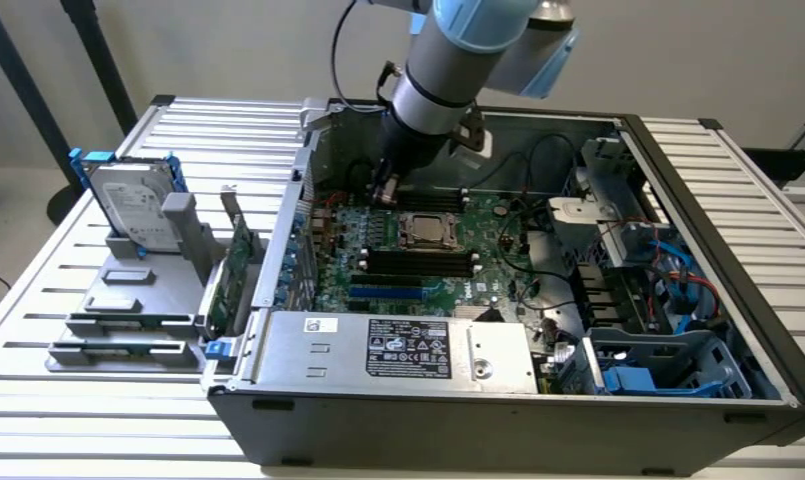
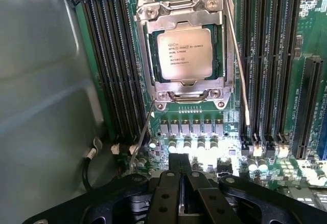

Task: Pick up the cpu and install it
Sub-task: 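Install the first cpu locking lever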

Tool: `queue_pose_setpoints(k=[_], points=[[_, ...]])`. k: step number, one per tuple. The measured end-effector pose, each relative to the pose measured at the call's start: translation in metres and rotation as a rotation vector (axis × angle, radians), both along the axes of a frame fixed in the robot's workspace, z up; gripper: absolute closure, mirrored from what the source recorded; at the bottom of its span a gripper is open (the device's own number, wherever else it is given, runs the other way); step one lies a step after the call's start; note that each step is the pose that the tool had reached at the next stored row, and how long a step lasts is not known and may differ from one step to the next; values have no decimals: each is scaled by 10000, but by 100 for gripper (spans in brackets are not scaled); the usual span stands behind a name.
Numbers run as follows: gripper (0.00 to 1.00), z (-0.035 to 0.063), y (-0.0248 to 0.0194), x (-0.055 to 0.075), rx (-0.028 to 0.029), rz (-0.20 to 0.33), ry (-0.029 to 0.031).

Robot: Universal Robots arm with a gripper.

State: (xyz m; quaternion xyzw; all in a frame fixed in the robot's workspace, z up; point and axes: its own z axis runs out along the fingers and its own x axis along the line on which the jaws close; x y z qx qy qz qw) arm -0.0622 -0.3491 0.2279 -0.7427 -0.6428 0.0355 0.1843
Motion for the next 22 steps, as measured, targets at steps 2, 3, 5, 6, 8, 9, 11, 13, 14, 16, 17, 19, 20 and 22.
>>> queue_pose_setpoints(k=[2, 3, 5, 6, 8, 9, 11, 13, 14, 16, 17, 19, 20, 22], points=[[89, 1, 0, -9, 31, -185, 1], [89, 0, 0, -13, 37, -290, 0], [89, 0, 0, -19, 53, -474, 1], [89, 0, 0, -24, 76, -548, 0], [89, 0, 0, -41, 153, -656, 3], [89, 0, 0, -52, 201, -698, 6], [89, 1, 0, -75, 297, -773, 11], [89, 1, 0, -98, 396, -853, 17], [89, 2, 0, -124, 563, -985, 21], [89, 7, 0, -154, 993, -1404, 31], [89, 9, 0, -158, 1064, -1513, 29], [89, 17, 0, -162, 1132, -1698, 27], [89, 23, 0, -164, 1162, -1783, 23], [89, 41, 0, -167, 1209, -1957, 18]])
